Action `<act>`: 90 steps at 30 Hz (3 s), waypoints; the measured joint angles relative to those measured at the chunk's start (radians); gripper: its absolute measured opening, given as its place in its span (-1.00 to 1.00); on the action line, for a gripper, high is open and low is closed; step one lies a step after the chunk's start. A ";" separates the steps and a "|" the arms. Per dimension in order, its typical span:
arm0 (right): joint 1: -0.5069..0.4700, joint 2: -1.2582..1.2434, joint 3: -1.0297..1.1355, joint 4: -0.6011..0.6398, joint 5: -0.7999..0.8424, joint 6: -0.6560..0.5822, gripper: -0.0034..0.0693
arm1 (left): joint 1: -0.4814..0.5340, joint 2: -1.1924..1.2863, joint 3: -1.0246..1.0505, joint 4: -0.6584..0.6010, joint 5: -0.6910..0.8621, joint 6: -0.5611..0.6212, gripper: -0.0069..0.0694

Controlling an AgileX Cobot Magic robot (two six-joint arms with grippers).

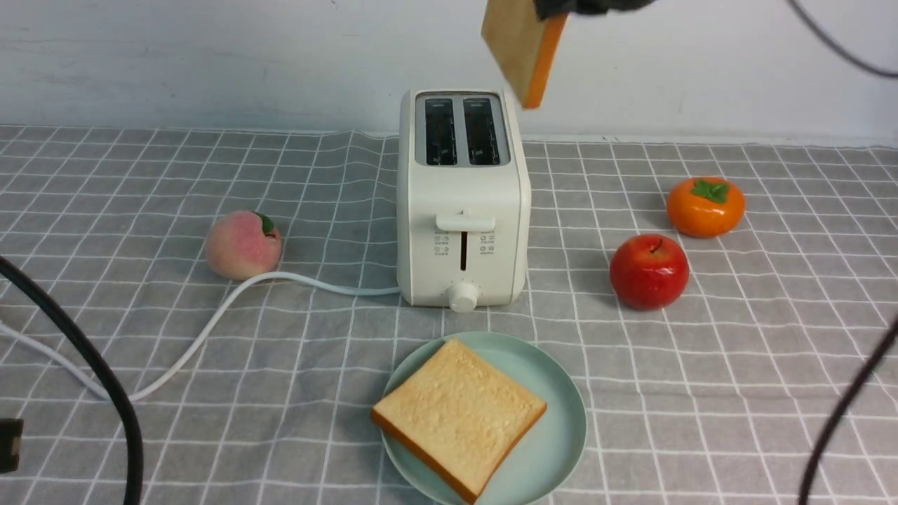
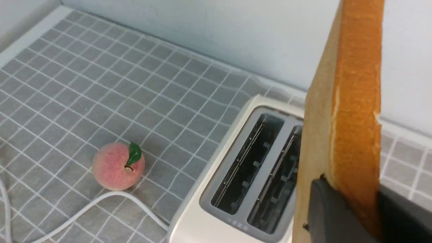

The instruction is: Take toasted bread from bread machine on grey coffee table place on plate.

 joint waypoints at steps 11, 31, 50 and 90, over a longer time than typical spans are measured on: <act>-0.048 -0.265 0.106 -0.033 0.366 0.096 -0.65 | 0.000 0.000 0.000 -0.009 0.001 0.000 -0.86; -0.048 -0.188 1.001 0.830 0.047 -0.409 -0.65 | 0.000 0.000 0.000 -0.031 -0.043 0.000 -0.86; -0.048 -0.044 1.001 0.688 -0.033 -0.407 0.26 | 0.000 0.000 0.000 -0.046 -0.043 0.000 -0.86; -0.049 -1.622 1.772 -0.628 -0.610 0.642 -0.90 | 0.000 0.000 0.000 -0.101 -0.306 0.002 -0.86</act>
